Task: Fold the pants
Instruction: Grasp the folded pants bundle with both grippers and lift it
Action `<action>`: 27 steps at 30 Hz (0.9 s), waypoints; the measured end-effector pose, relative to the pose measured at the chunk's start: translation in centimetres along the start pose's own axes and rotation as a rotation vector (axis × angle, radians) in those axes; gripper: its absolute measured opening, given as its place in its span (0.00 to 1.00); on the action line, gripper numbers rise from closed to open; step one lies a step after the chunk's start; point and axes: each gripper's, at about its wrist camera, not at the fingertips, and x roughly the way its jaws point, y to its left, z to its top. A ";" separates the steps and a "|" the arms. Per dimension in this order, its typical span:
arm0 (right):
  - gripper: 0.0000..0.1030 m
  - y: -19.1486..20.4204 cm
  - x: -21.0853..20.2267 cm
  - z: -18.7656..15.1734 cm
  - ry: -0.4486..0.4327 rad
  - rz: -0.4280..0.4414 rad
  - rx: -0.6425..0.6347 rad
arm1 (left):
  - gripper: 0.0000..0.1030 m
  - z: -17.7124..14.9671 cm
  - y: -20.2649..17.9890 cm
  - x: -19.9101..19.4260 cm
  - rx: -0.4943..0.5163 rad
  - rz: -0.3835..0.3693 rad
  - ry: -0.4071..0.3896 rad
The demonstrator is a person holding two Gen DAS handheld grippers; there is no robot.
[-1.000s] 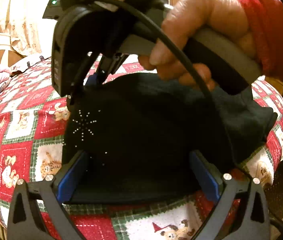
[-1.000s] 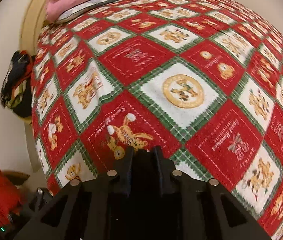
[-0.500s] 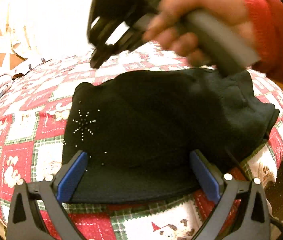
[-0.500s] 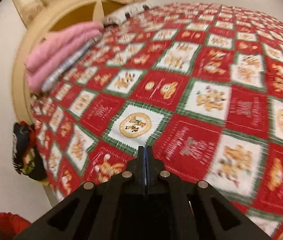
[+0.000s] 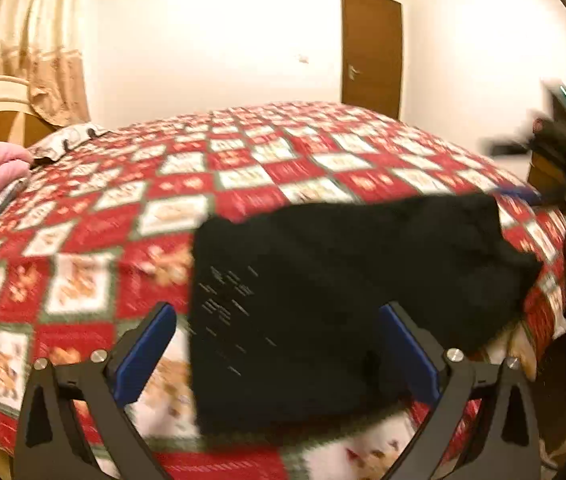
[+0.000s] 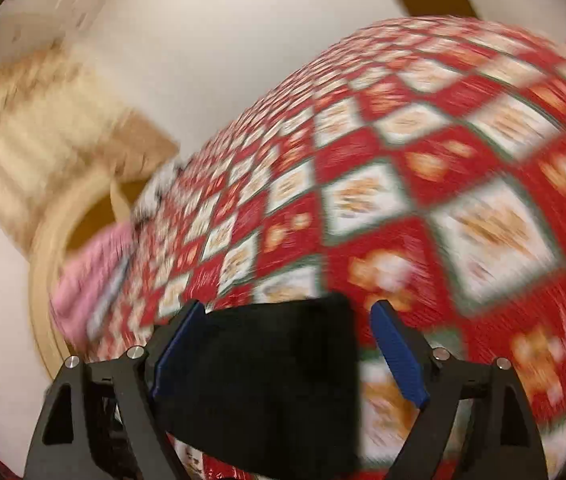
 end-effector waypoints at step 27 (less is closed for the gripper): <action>0.55 5.0 3.5 -10.8 0.062 -0.304 -0.374 | 1.00 -0.7 1.6 5.2 -0.205 0.114 0.211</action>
